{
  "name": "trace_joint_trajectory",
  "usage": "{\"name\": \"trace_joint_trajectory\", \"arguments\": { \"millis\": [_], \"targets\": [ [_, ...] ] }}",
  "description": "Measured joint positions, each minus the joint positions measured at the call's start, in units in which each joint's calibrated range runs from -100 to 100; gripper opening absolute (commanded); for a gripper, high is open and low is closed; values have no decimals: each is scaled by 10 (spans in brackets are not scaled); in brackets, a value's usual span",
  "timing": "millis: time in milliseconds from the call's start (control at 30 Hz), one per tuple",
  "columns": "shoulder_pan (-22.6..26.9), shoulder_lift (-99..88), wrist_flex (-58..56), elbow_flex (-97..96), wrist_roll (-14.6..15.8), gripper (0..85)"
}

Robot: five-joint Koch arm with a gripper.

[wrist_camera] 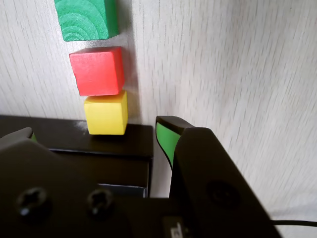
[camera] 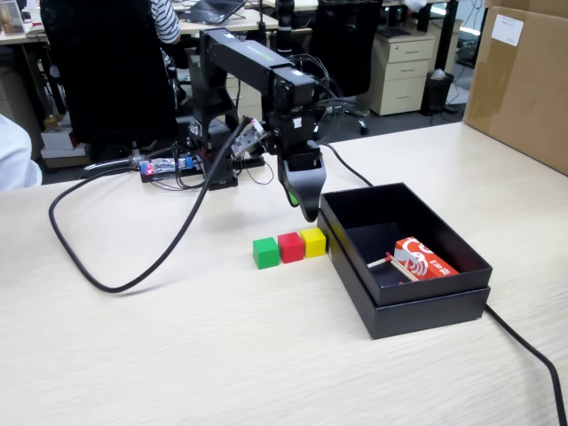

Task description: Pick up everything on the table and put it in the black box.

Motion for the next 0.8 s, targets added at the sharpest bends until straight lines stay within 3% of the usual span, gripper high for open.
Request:
{"name": "trace_joint_trajectory", "arguments": {
  "millis": [467, 633, 800],
  "targets": [
    [-2, 166, 0, 66, 1, 471],
    [-4, 199, 0, 72, 1, 419],
    [-4, 220, 0, 74, 1, 285]
  ]
}}
